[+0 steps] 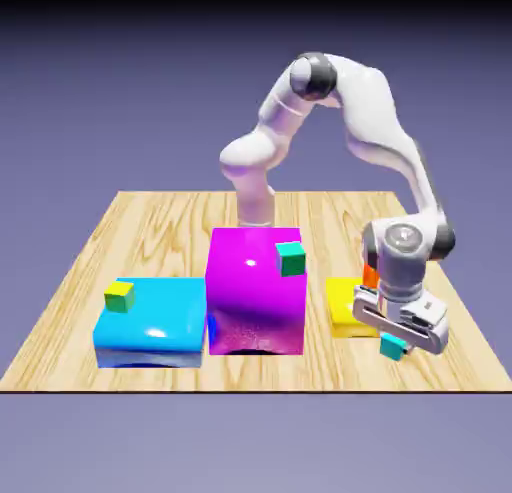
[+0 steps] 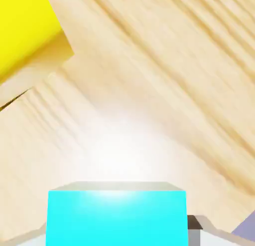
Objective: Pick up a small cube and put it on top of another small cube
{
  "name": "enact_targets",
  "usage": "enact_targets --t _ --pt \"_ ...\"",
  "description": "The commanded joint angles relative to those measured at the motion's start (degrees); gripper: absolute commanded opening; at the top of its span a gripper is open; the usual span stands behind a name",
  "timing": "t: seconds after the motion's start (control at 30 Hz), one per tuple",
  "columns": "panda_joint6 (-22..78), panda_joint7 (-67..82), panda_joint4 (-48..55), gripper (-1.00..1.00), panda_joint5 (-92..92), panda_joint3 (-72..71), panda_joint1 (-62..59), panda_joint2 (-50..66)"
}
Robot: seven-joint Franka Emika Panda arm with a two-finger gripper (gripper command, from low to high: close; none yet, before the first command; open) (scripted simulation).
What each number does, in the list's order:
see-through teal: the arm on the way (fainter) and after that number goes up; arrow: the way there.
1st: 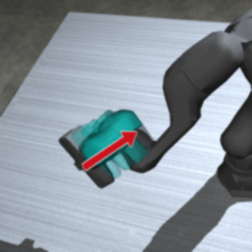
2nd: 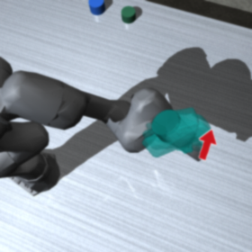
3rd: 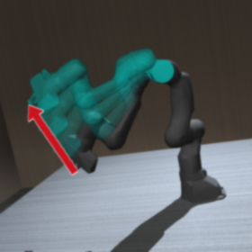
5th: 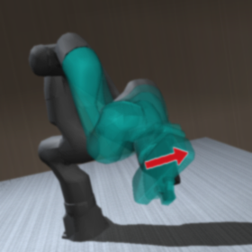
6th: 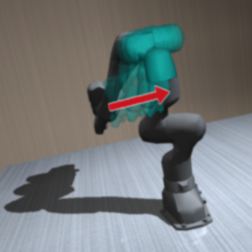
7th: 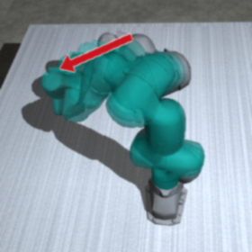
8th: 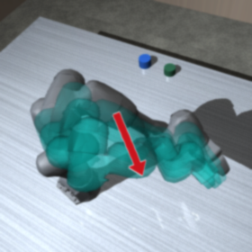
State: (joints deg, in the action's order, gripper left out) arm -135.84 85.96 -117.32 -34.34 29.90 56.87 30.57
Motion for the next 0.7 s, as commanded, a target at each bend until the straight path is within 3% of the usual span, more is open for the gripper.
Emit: enact_targets --t 0.0,0.67 --pt "-0.1 -2.4 -0.3 -1.0 0.7 0.4 -0.4 -0.6" --pt "-1.3 -52.3 -6.8 -1.0 17.4 9.4 -8.5 -12.3"
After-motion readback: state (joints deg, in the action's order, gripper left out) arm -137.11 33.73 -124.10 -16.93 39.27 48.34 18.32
